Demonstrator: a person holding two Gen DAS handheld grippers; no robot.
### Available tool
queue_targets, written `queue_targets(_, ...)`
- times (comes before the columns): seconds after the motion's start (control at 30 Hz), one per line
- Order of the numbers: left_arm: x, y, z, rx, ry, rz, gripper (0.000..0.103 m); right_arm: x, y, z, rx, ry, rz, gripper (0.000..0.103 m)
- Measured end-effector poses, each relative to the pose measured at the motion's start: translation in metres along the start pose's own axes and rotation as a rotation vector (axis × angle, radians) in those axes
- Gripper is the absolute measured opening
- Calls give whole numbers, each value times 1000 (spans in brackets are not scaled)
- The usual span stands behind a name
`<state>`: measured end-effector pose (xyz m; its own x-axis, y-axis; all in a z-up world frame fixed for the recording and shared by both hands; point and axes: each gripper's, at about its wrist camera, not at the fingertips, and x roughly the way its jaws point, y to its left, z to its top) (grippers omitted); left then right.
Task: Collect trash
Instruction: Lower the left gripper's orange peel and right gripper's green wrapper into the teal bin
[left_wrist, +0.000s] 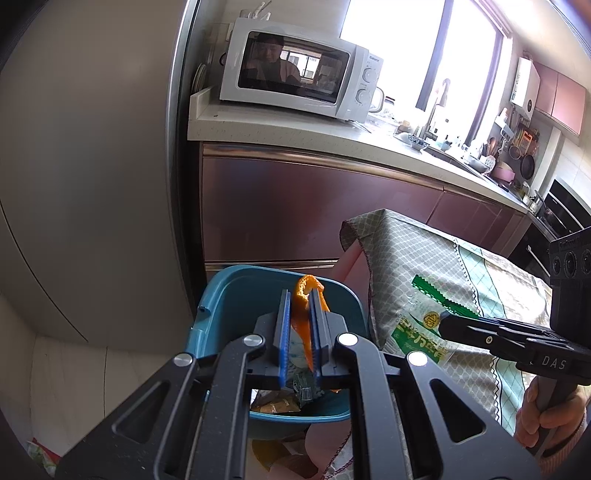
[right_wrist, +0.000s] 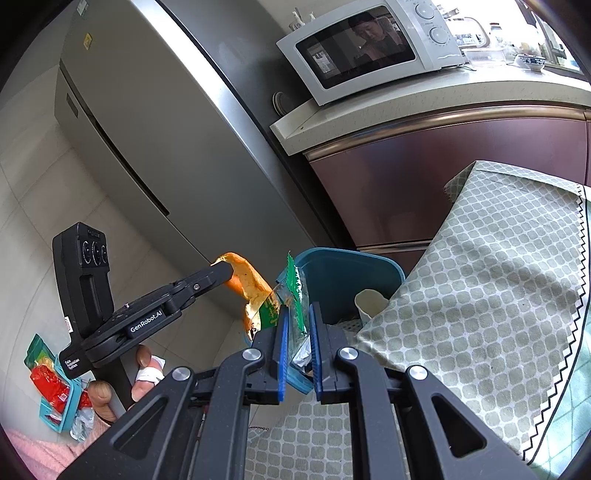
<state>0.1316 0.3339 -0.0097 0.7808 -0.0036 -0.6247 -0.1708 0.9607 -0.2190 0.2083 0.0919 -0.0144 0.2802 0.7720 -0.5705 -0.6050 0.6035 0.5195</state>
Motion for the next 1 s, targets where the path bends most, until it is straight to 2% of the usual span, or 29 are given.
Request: queue_targets(1.0, 24, 6, -8, -13, 28, 36, 10, 32, 1, 3, 11, 48, -26, 10)
